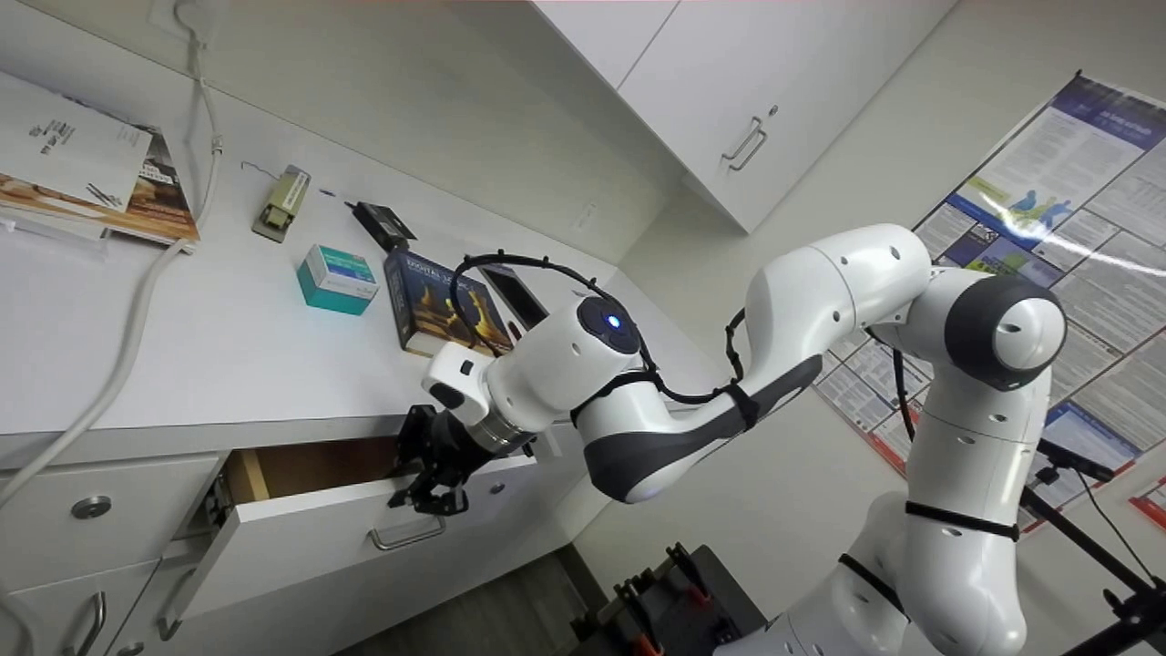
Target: Open the drawer
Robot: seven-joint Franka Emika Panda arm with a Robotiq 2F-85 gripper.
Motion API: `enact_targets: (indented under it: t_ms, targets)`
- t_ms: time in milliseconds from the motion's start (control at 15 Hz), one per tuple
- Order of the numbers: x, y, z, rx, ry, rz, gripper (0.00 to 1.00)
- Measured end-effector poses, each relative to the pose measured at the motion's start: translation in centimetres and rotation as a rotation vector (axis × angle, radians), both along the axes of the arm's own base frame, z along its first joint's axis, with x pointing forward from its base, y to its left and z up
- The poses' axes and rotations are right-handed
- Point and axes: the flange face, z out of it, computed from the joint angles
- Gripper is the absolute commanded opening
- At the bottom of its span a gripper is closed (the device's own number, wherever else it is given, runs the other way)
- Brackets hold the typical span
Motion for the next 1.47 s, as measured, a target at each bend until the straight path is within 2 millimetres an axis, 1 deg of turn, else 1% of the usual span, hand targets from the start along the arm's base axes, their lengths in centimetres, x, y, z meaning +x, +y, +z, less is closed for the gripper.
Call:
enact_targets:
  t_ms: [200, 400, 600, 1000, 1133, 1333, 1467]
  targets:
    - [-0.3, 0.0, 0.0, 0.002, 0.016, 0.003, 0.07]
    - [-1.9, 0.0, 0.1, -0.001, 0.031, 0.015, 0.07]
    - [-4.9, 0.1, 0.1, -0.004, 0.044, 0.045, 0.07]
    - [-12.8, -0.3, 0.1, 0.023, 0.057, 0.066, 0.07]
    - [-15.0, -0.4, 0.1, 0.03, 0.055, 0.068, 0.07]
    - [-17.4, -0.4, 0.1, 0.033, 0.054, 0.066, 0.07]
    - [-18.4, -0.3, 0.1, 0.031, 0.054, 0.067, 0.07]
